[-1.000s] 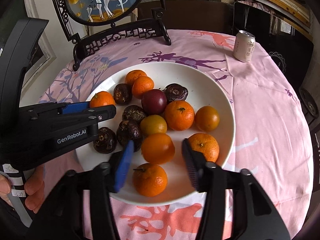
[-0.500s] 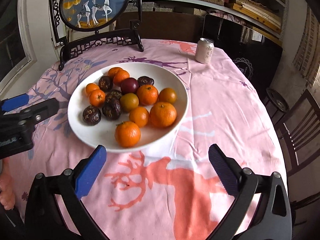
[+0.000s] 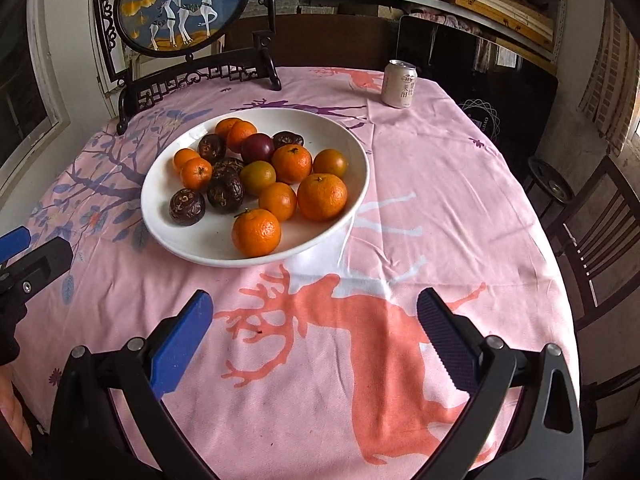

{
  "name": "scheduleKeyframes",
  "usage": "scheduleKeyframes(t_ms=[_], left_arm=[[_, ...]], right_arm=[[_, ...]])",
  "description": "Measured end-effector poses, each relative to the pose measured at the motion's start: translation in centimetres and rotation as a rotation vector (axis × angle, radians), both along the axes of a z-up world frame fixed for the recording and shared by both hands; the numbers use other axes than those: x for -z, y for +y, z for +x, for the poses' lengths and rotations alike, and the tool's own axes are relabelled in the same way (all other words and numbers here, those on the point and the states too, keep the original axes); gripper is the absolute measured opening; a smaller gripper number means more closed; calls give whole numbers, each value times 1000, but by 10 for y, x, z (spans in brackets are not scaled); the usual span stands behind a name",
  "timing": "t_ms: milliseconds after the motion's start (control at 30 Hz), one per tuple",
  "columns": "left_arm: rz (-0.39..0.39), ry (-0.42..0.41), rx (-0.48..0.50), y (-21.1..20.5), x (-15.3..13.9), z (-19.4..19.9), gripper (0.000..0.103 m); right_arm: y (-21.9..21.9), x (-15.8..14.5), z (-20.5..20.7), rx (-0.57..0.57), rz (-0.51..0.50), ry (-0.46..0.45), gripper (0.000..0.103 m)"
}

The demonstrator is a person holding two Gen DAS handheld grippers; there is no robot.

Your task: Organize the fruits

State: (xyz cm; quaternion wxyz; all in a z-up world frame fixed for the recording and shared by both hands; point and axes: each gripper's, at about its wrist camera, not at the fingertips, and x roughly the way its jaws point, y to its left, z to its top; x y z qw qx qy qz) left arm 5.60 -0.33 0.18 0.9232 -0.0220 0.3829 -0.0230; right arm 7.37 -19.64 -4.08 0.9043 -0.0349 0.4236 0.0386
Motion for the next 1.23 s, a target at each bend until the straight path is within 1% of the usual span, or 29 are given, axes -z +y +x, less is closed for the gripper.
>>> scheduleKeyframes(t_ms=[367, 600, 767, 900, 1233], left_arm=[[0, -2, 14, -2, -2, -3, 101], [0, 0, 13, -1, -2, -3, 101], [4, 17, 21, -4, 1, 0, 101], [11, 6, 14, -4, 1, -1, 101], [22, 12, 33, -9, 2, 0, 101]], right_arm=[[2, -9, -4, -4, 18, -18, 102], [2, -10, -4, 0, 25, -17, 102], [1, -10, -3, 4, 28, -15, 102], [0, -10, -3, 5, 29, -14, 102], [-1, -10, -3, 6, 31, -14, 102]])
